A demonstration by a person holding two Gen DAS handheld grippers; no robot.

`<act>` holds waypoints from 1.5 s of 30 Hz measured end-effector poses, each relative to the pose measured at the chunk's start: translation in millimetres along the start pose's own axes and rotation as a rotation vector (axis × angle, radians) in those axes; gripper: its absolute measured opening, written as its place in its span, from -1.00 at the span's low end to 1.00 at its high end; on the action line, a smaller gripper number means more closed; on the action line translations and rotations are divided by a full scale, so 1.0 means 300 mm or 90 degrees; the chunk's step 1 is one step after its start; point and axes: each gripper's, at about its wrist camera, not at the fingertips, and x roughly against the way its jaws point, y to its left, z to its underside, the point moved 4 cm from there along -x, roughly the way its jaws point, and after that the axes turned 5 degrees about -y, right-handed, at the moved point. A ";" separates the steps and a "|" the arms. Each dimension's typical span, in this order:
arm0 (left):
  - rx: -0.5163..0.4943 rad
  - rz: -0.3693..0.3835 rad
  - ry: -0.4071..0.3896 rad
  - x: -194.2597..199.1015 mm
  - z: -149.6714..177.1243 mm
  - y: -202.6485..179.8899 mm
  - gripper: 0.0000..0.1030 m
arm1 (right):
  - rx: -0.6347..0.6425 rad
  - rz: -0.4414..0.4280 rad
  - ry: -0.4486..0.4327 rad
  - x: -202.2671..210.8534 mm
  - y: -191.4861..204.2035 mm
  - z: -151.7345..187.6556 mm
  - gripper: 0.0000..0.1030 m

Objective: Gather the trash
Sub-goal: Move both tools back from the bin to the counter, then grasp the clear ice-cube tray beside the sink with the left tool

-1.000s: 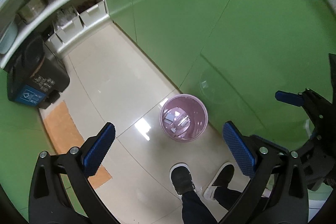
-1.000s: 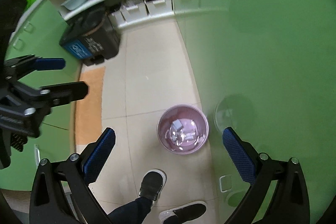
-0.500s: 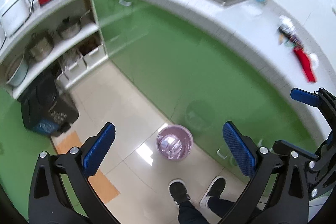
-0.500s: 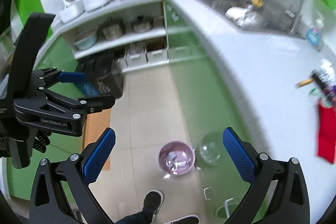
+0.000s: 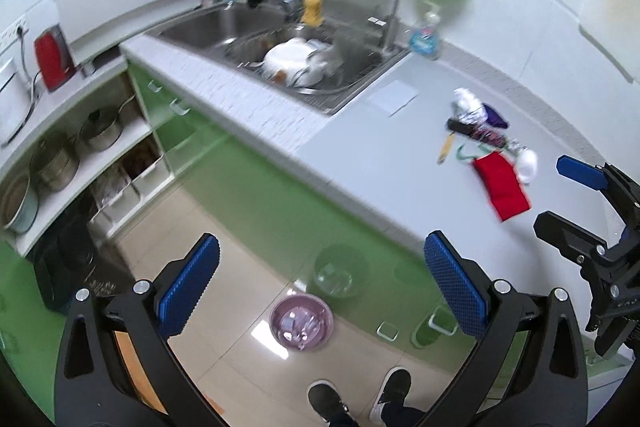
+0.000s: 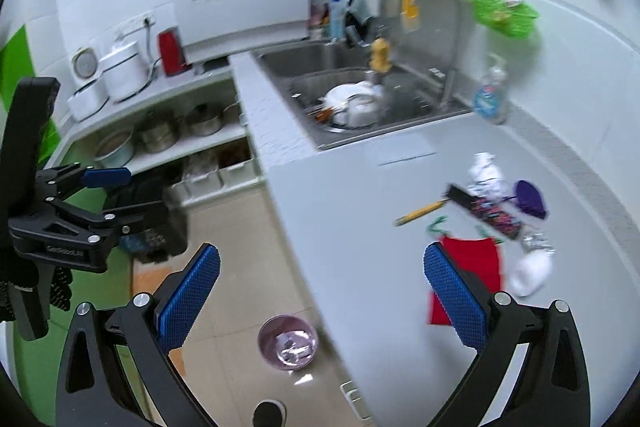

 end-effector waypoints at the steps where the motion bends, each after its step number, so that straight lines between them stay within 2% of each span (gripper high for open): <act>1: -0.004 0.004 -0.004 0.005 -0.011 -0.024 0.95 | -0.005 0.008 -0.004 0.015 -0.026 -0.007 0.90; 10: -0.056 0.060 -0.023 -0.035 -0.165 -0.242 0.95 | -0.041 0.059 -0.010 0.113 -0.225 -0.034 0.90; 15: -0.083 0.084 -0.022 -0.112 -0.241 -0.338 0.95 | -0.061 0.081 -0.009 0.135 -0.339 -0.045 0.90; 19: -0.110 0.097 -0.017 -0.224 -0.324 -0.398 0.95 | -0.073 0.090 -0.005 0.133 -0.404 -0.047 0.90; 29: -0.136 0.106 0.019 -0.503 -0.466 -0.432 0.95 | -0.097 0.088 0.017 0.062 -0.504 -0.042 0.90; 37: -0.180 0.112 0.051 -0.676 -0.517 -0.450 0.94 | -0.112 0.093 0.029 0.024 -0.554 -0.040 0.90; 45: -0.239 0.146 0.107 -0.840 -0.536 -0.472 0.94 | -0.127 0.103 0.047 -0.004 -0.584 -0.021 0.90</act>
